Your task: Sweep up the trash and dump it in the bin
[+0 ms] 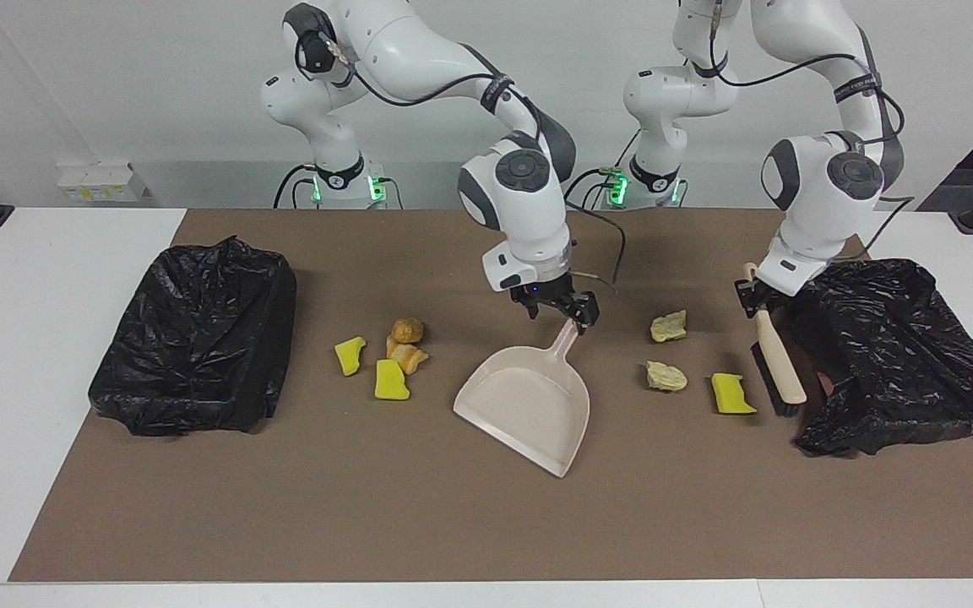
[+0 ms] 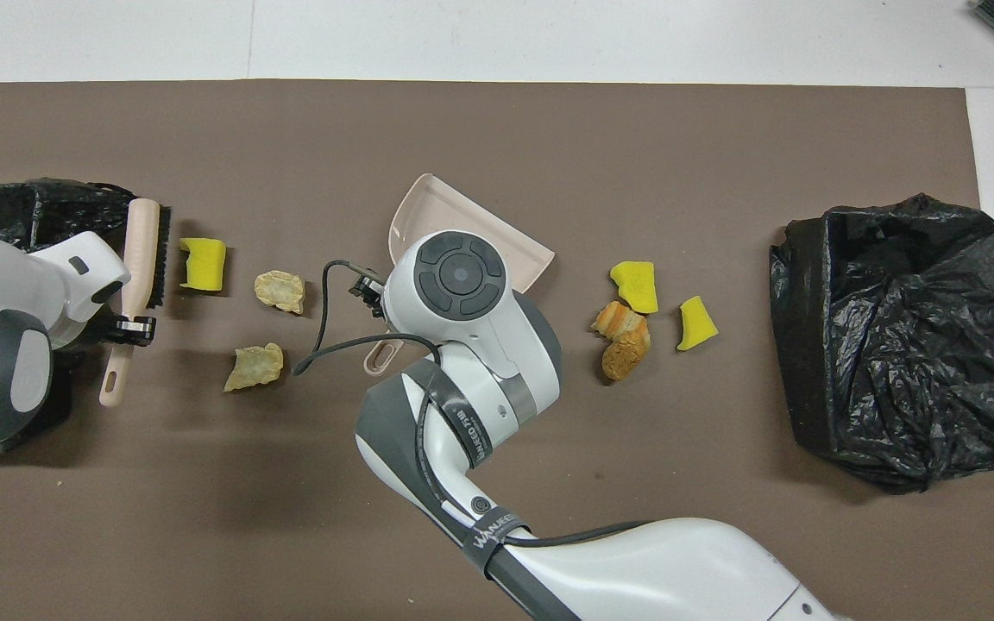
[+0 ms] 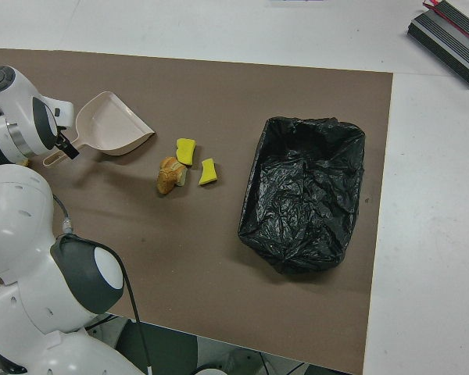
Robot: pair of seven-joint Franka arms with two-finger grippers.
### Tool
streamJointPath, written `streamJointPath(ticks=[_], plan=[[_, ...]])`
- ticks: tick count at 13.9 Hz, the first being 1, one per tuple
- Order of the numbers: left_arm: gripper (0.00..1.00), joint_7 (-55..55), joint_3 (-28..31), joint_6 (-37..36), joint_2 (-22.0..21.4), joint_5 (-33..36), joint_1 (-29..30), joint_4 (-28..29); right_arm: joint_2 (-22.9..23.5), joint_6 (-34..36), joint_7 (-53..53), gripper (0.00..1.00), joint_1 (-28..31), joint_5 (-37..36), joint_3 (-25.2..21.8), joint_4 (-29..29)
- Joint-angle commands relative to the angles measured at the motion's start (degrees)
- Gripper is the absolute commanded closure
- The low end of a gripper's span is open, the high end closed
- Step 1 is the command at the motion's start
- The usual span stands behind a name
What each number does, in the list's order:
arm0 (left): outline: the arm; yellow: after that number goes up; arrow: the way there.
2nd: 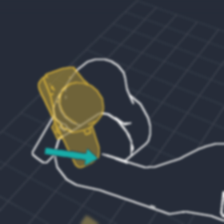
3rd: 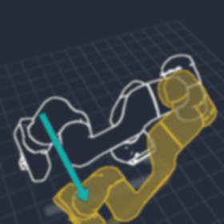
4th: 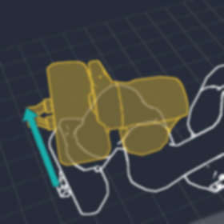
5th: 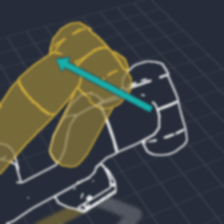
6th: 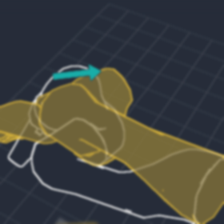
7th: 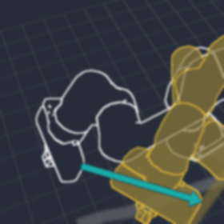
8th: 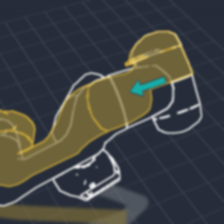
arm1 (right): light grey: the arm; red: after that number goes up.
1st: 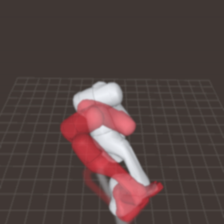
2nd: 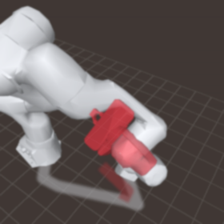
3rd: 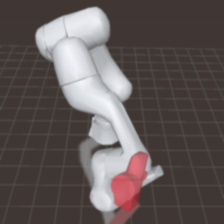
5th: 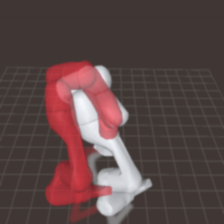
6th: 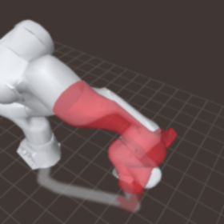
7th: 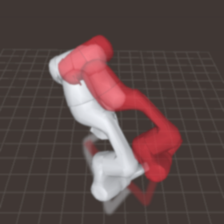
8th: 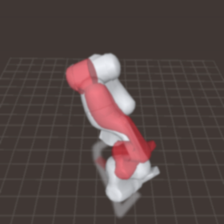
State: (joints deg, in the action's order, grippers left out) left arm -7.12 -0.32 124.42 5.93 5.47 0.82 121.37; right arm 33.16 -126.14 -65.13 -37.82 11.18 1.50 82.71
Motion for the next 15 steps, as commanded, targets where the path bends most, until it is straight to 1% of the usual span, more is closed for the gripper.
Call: streamJointPath(ticks=[1,3,4,5,7,8,10,11,13,14,15], plan=[[1.0,-7.4,-0.7,-0.9,0.0,0.8,-0.2,-0.6,0.7,-1.7,1.9,0.0,-0.8,1.5,0.3,1.2],[1.0,-13.8,-0.9,-3.7,-0.5,0.7,-1.8,-0.4,1.1,-2.7,2.1,0.0,-0.4,1.4,0.3,1.5],[1.0,-17.4,-1.0,-4.8,-0.6,0.5,-2.7,-0.3,1.2,-2.9,2.1,0.05,-0.8,1.8,0.3,1.5],[1.0,-20.7,-1.0,-6.5,-0.7,0.5,-3.6,-0.3,1.0,-2.6,2.1,0.26,-1.0,2.0,0.3,1.5],[1.0,-25.3,-1.2,-9.4,-1.3,0.1,-5.3,-0.3,1.0,-1.1,1.9,1.0,-1.4,1.8,0.3,1.8],[1.0,-25.4,-1.1,-10.9,-1.4,-0.2,-7.0,-0.3,0.9,0.8,2.0,1.0,-1.4,1.1,0.3,1.3],[1.0,-24.8,-1.2,-12.2,-2.5,-0.4,-7.9,-0.8,0.2,3.0,3.3,1.0,-0.8,0.8,0.3,1.0],[1.0,-24.8,-1.1,-12.7,-3.2,-1.2,-7.7,-1.0,-1.6,3.9,7.3,1.0,-0.5,0.7,0.2,1.3],[1.0,-24.2,-0.7,-13.2,-4.9,-2.6,-7.2,-1.7,-3.9,10.3,18.9,1.0,0.2,0.6,-0.4,1.4],[1.0,-22.8,-0.5,-13.6,-5.8,-2.6,-6.9,-1.6,-5.4,12.9,20.3,1.0,0.1,-0.2,-0.6,2.2],[1.0,-19.8,-0.4,-14.1,-7.0,-2.6,-6.2,-1.7,-7.7,15.7,22.0,1.0,0.3,-3.1,-0.4,3.8]])
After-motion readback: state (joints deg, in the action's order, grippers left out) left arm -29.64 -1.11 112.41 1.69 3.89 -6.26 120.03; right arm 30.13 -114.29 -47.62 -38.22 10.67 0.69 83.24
